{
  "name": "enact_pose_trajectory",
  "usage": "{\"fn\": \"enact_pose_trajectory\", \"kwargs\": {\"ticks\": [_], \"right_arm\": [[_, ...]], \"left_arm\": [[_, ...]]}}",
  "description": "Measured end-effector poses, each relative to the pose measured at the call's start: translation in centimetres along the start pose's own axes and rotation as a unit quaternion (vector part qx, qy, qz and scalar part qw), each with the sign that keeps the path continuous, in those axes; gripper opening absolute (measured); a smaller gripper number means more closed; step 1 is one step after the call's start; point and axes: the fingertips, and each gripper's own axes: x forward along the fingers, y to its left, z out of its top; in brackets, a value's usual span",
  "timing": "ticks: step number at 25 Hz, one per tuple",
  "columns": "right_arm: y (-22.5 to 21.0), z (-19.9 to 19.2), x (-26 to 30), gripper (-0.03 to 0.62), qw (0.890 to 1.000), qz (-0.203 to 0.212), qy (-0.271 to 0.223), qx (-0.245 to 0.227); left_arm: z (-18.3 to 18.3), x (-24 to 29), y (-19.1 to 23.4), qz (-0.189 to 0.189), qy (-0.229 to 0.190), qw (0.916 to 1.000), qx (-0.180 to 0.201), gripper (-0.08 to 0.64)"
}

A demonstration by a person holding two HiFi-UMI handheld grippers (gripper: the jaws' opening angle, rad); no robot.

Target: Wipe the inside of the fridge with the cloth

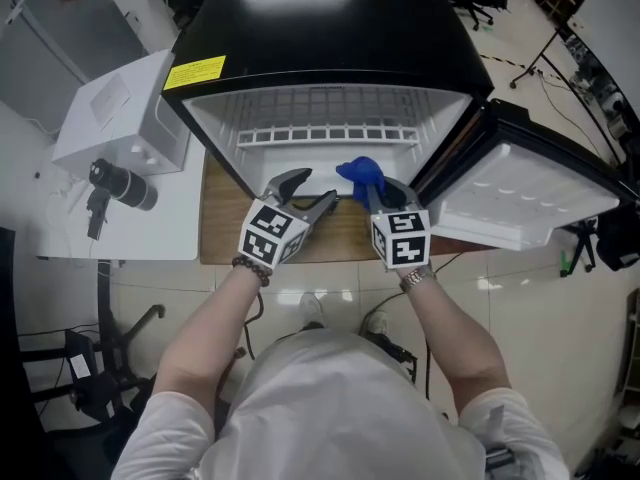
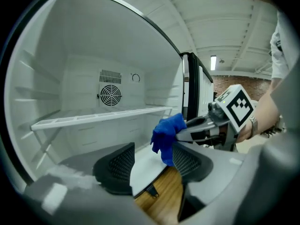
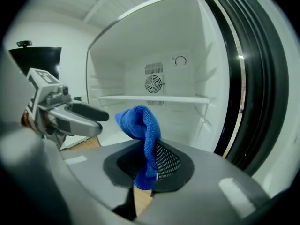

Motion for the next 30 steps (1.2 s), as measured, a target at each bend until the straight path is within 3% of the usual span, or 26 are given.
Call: {"fn": "enact_pose_trajectory", "kwargs": {"ticks": [11, 16, 21, 26, 30], "right_arm": [[3.9, 2.6, -4.4, 0.038, 0.982, 0.171, -0.025, -0.07], [3.9, 2.9, -5.8, 0.038, 0.974, 0.213, -0.022, -0.073], [3.3, 2.6, -6.2, 0.038, 0.974, 0.21, -0.016, -0.081], [2.2, 1.9, -5.8, 0.057, 0.982, 0.17, 0.003, -0.077], [0.5, 1.1, -6.0, 0.076, 0.99, 0.132, 0.013, -0.057]], "left_arm": [[2.9, 1.1, -4.9, -0.12, -0.025, 0.9916, 0.042, 0.291], [3.8, 1.4, -7.1, -0.151, -0.033, 0.9867, 0.052, 0.218], [4.2, 1.9, -7.8, -0.136, -0.039, 0.9886, 0.05, 0.101], [3.8, 2.9, -7.4, -0.087, -0.044, 0.9939, 0.052, 0.072], [3.8, 3.8, -6.5, -0.049, -0.051, 0.9972, 0.025, 0.069]]}}
